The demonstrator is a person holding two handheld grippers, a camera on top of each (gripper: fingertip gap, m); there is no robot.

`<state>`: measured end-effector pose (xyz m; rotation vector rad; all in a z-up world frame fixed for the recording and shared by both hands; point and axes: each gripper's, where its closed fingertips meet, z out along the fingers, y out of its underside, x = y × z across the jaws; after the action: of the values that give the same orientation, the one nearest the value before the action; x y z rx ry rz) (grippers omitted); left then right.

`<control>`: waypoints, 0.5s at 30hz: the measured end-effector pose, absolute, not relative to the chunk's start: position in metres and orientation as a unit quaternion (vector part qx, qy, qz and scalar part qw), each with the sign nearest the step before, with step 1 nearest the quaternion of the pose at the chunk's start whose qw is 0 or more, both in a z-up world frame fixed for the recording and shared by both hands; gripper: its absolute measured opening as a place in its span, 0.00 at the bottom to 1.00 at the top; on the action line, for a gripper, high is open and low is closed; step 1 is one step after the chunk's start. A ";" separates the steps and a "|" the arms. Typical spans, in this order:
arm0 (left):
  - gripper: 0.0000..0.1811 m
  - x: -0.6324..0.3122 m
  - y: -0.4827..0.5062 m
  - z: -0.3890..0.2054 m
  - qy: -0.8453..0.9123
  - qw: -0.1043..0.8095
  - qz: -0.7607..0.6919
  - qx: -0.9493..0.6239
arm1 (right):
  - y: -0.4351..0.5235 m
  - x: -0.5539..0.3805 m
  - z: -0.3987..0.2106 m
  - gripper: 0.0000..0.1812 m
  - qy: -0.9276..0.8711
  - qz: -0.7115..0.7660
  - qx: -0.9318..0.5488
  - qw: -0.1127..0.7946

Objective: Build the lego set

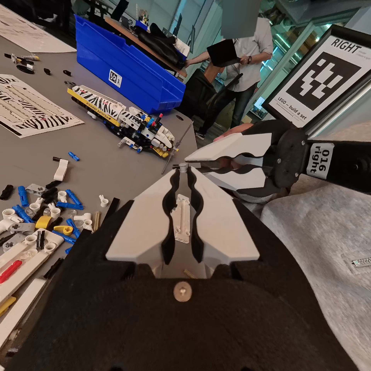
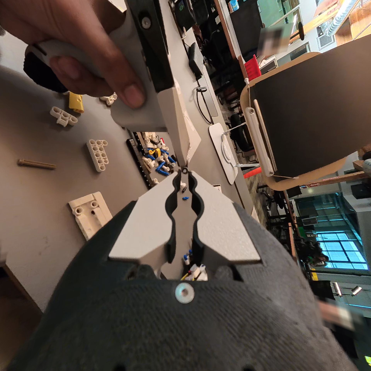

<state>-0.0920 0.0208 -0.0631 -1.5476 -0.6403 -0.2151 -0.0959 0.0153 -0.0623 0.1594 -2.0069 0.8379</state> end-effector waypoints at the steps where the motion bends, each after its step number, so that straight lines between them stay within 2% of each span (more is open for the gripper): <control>1: 0.04 -0.092 0.021 -0.064 -0.283 0.663 -0.097 -0.686 | 0.016 -0.097 -0.063 0.03 -0.815 0.338 0.066 0.465; 15: 0.04 -0.091 0.023 -0.069 -0.282 0.653 -0.095 -0.696 | 0.016 -0.098 -0.068 0.03 -0.817 0.330 0.078 0.467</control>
<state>-0.0912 0.0231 -0.0694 -1.5793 -0.6409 -0.2146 -0.0977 0.0163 -0.0676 0.1917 -2.0046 0.8103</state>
